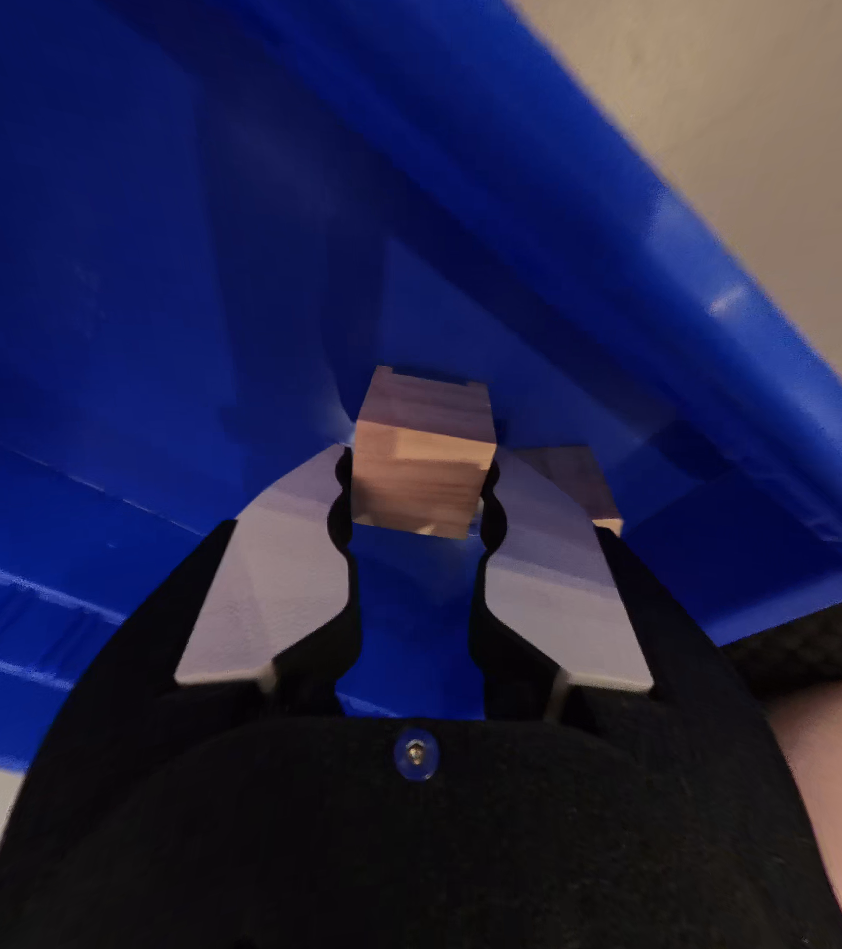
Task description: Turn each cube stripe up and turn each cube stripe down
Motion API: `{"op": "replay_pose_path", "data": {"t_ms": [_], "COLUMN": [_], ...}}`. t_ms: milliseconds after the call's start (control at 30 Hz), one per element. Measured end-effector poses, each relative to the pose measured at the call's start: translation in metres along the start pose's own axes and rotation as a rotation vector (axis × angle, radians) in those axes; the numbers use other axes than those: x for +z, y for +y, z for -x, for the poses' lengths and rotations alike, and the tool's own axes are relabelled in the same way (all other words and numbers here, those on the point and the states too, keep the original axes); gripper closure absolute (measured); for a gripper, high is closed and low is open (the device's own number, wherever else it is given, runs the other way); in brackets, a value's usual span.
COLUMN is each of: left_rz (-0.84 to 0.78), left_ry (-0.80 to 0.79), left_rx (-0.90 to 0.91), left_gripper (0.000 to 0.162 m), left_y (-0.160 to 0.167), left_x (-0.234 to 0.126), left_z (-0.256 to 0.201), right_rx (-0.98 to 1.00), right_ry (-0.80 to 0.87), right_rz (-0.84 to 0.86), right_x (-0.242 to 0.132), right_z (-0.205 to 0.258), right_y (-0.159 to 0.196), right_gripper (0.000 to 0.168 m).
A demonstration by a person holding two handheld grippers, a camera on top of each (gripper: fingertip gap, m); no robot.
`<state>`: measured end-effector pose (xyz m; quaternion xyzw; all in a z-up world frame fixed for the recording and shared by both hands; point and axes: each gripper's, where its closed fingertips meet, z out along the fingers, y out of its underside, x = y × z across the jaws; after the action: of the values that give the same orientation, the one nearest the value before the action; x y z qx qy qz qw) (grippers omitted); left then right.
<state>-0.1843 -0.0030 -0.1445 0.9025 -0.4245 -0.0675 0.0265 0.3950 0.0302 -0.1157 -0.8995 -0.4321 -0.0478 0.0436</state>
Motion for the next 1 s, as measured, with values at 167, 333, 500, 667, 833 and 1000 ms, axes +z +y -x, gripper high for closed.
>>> {"op": "replay_pose_path", "data": {"t_ms": [167, 333, 500, 667, 833, 1000], "left_rz": [-0.031, -0.195, -0.555, -0.969, -1.21, -1.234], "left_ry": [-0.079, -0.137, -0.109, 0.152, 0.605, 1.002], "left_rx": [-0.014, -0.118, -0.253, -0.169, 0.067, 0.171], "left_gripper": [0.114, 0.115, 0.115, 0.115, 0.116, 0.116], "left_y": [-0.004, -0.003, -0.016, -0.051, -0.088, -0.12], "left_x": [-0.007, -0.04, -0.109, -0.188, -0.252, -0.276], "left_z": [0.014, 0.031, 0.033, -0.016, -0.103, -0.165], "right_rx": [0.014, -0.032, -0.257, -0.485, -0.719, -0.79], "right_ry": [0.164, 0.342, 0.341, 0.316, 0.349, 0.425], "right_rz": [-0.224, -0.473, -0.716, -1.028, -1.212, -1.432], "right_x": [-0.06, -0.12, -0.159, -0.199, -0.218, -0.236], "right_z": [-0.011, -0.009, 0.042, 0.111, 0.185, 0.226], "right_y": [-0.005, -0.027, -0.073, -0.126, -0.154, -0.17], "right_gripper": [0.121, 0.118, 0.118, 0.114, 0.108, 0.099]}}
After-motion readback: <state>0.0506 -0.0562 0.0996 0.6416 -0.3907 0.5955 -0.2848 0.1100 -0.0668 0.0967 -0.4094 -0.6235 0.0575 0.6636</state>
